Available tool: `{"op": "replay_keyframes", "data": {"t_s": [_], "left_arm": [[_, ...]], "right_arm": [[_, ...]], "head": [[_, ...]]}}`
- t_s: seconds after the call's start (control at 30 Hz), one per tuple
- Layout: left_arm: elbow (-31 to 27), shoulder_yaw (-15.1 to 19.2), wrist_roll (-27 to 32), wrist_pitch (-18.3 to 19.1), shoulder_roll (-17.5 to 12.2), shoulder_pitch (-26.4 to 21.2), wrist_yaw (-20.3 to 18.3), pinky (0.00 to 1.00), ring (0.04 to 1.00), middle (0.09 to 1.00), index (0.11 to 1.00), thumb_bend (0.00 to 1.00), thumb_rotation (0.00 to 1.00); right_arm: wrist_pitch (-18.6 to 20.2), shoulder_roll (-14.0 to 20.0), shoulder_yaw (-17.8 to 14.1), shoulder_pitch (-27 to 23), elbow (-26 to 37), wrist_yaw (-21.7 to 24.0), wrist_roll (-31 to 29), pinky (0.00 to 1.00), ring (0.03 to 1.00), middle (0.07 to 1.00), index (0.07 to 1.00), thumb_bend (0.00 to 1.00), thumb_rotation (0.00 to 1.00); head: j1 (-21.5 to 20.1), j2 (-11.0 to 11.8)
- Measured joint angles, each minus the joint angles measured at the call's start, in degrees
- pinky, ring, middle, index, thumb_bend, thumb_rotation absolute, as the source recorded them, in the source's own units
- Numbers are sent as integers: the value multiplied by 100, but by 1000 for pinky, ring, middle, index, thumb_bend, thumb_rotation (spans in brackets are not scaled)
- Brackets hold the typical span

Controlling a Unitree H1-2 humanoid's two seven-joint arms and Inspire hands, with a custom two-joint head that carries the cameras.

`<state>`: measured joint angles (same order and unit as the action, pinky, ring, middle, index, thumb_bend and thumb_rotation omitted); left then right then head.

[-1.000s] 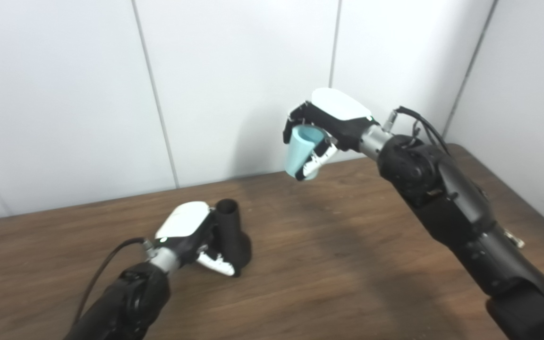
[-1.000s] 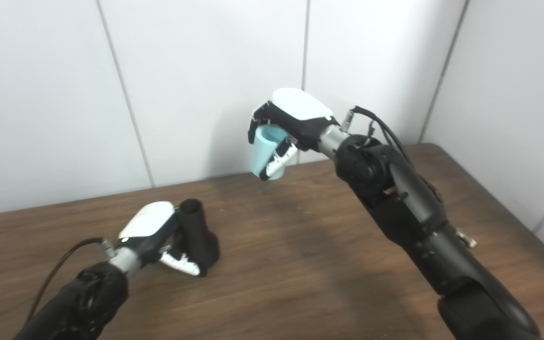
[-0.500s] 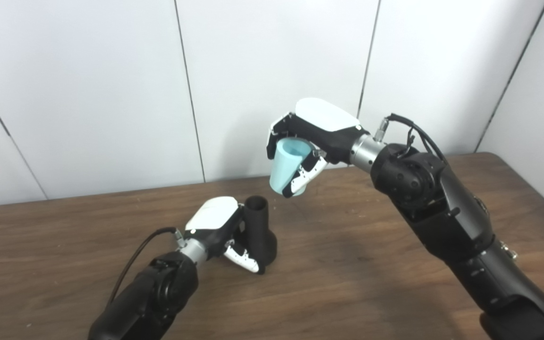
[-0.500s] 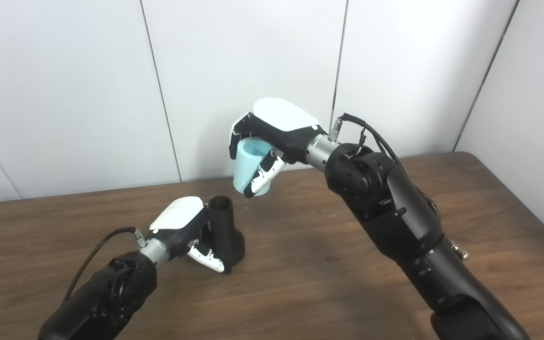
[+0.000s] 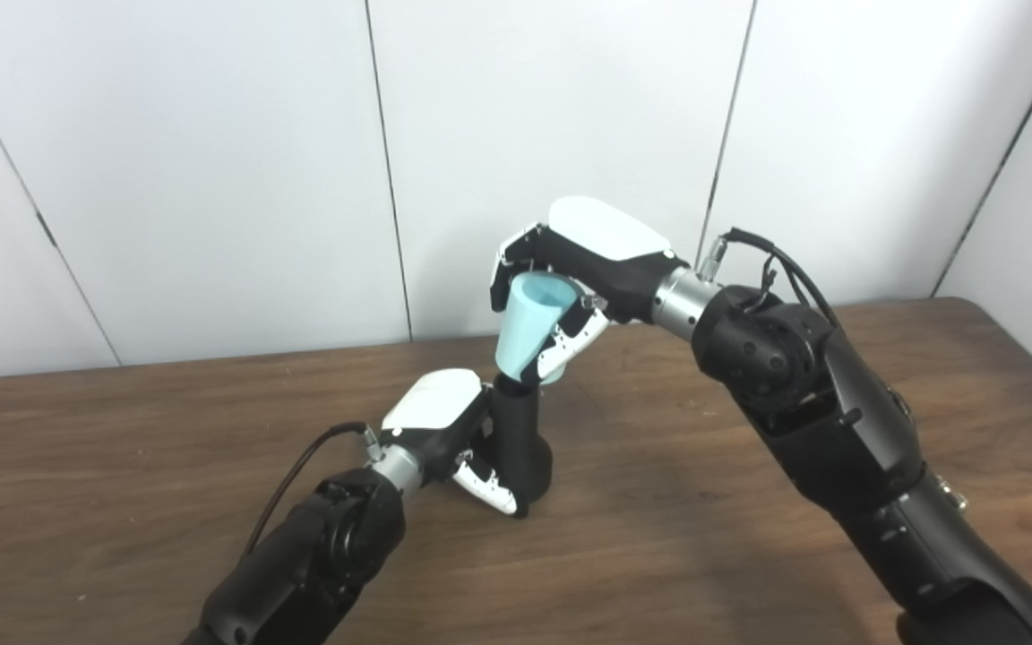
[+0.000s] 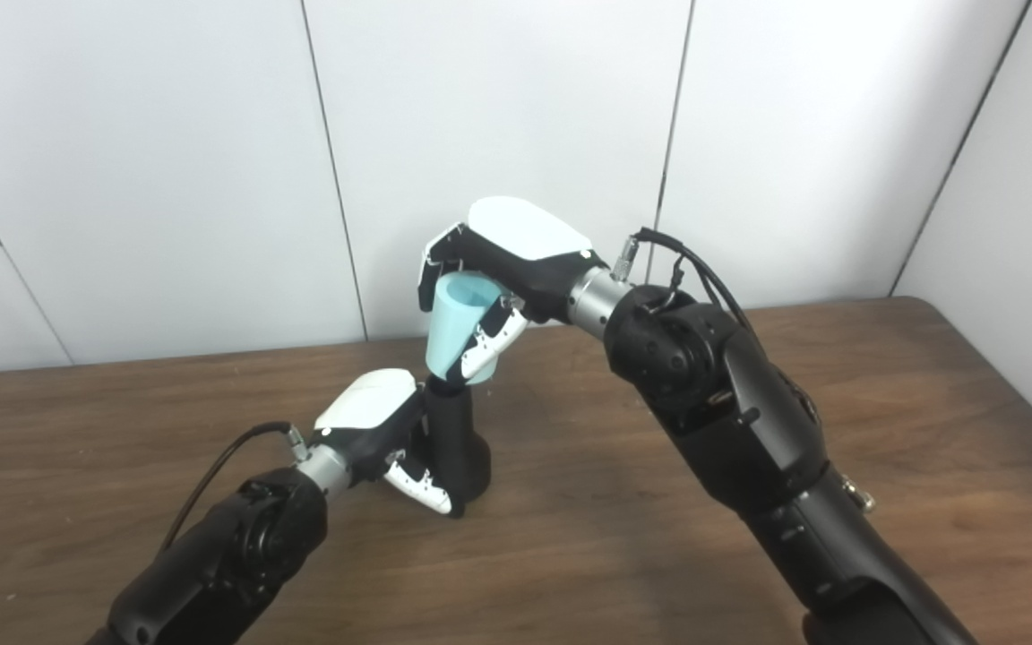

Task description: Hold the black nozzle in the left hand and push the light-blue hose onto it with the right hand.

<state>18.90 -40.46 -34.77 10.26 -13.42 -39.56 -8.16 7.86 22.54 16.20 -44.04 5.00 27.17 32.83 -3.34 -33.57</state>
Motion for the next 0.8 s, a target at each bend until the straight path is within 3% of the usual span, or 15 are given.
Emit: {"op": "replay_keyframes", "data": {"t_s": [0.27, 0.47, 0.63, 0.77, 0.8], "left_arm": [[0, -15, -74, 2, 14, -11, -19, 454, 442, 431, 486, 527, 0], [-15, -16, -102, 18, 22, -13, -41, 360, 391, 415, 485, 526, 0], [-30, -14, -112, 33, 24, -14, -75, 340, 378, 410, 483, 525, 0], [-57, -13, -131, 64, 28, -10, -93, 333, 374, 472, 482, 527, 0], [-72, -13, -139, 87, 30, -7, -102, 334, 373, 442, 482, 526, 0]], "right_arm": [[-5, -52, 115, 1, -34, 0, 28, 335, 450, 497, 497, 500, 0], [-7, -132, 230, 2, -75, 8, 51, 341, 450, 496, 488, 501, 0], [-51, -115, 265, 34, -97, 15, 118, 346, 436, 500, 486, 501, 0], [-131, -116, 268, 51, -131, 14, 141, 347, 434, 498, 488, 501, 0], [-134, -116, 269, 60, -131, 14, 142, 347, 435, 497, 490, 501, 0]], "head": [[27, -44], [44, -70], [53, -79], [79, -123], [79, -123]]}}
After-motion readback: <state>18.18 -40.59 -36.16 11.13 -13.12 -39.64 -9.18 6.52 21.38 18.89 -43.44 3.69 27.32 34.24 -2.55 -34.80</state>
